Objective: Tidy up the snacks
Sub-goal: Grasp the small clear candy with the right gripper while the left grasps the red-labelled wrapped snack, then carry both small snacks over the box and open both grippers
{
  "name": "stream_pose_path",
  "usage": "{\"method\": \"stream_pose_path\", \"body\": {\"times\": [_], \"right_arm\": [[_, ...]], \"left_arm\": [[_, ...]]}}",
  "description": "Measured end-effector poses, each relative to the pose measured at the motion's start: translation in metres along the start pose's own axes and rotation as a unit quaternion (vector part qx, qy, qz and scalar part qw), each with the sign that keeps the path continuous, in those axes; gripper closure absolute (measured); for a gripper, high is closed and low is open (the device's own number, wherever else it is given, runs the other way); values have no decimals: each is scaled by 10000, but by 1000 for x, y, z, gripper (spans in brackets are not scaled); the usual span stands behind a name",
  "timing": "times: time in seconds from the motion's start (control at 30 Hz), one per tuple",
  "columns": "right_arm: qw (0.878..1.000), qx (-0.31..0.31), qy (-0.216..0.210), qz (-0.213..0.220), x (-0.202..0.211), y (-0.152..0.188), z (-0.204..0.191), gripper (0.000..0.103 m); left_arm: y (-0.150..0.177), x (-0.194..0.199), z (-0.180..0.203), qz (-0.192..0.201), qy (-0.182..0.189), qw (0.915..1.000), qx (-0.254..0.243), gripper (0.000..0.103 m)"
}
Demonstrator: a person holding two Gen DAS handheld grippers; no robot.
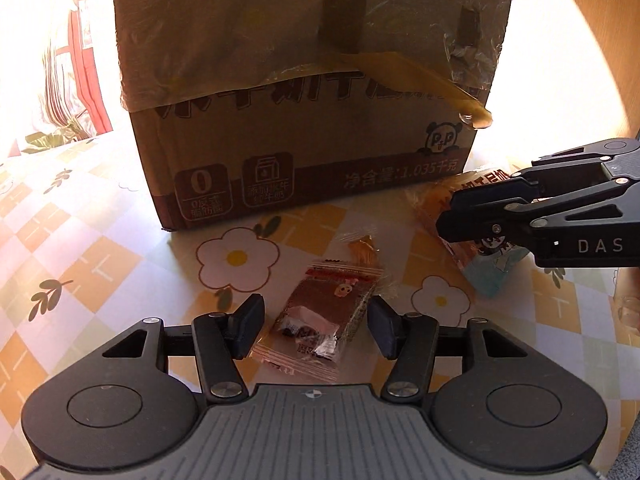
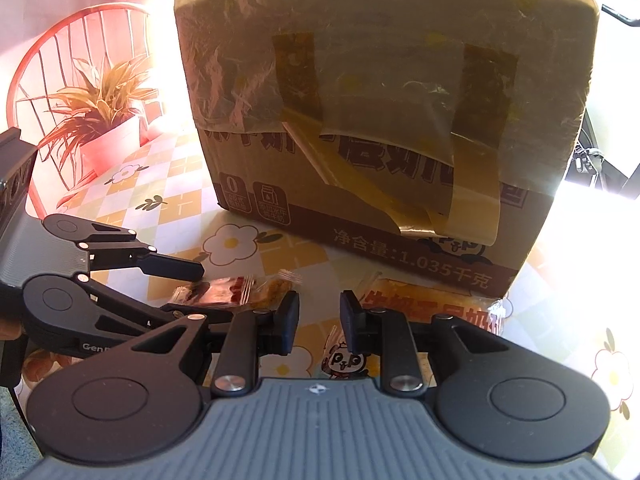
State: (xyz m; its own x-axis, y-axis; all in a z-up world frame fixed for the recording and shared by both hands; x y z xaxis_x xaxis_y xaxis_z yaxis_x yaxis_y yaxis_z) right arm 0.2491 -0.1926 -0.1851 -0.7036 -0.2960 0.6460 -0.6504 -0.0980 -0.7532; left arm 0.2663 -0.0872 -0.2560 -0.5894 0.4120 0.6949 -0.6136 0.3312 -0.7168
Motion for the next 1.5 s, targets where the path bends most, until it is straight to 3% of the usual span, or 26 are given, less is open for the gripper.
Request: {"method": "stream_pose_path", "body": {"times": [0.13, 0.17, 0.3, 0.63, 0.77, 1.0, 1.07, 1.17, 1.5], "right_arm": [[10000, -3, 15, -10, 0, -2, -1, 78], [10000, 9, 16, -8, 0, -2, -2, 78], [10000, 56, 9, -3, -2, -7, -8, 78], [9993, 121, -197, -308, -32, -9, -30, 78], [9985, -161, -99, -511, -46, -10, -30, 72], [9969, -358, 5, -698, -63, -12, -33, 70], [9974, -307, 90, -648, -63, -11, -35, 71], [9980, -212, 133, -582, -61, -7, -37, 81], [10000, -30, 51, 64, -19, -14, -42, 81]], "left_arm": [[-2, -1, -4, -21, -16, 10000, 66, 46], [-2, 0, -5, -14, -127, 9999, 10, 54], [1, 7, -11, 12, -363, 9991, 237, 59], [18, 35, -42, 108, -981, 9900, 1004, 59], [23, 40, -46, 164, -1049, 9887, 1061, 56], [18, 35, -43, 149, -1327, 9860, 1002, 55], [19, 39, -44, 185, -1313, 9851, 1095, 63], [22, 43, -44, 216, -1131, 9864, 1174, 63], [6, 82, -36, 689, -1243, 9824, 1215, 64]]}}
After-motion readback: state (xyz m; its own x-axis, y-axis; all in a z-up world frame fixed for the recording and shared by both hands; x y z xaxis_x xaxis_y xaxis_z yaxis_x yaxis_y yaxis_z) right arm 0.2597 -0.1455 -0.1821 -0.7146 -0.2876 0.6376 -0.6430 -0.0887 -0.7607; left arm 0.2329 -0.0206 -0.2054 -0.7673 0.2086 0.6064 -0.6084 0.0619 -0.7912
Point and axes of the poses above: each gripper's, at about its wrist camera, not at the fingertips, and x roughly against the way its jaws point, z to its right, y to its underside, the point moved 2 cm from there along -x, roughly the way its jaws point, and after that the axes turned 3 degrees about z, right-handed, at the moved point
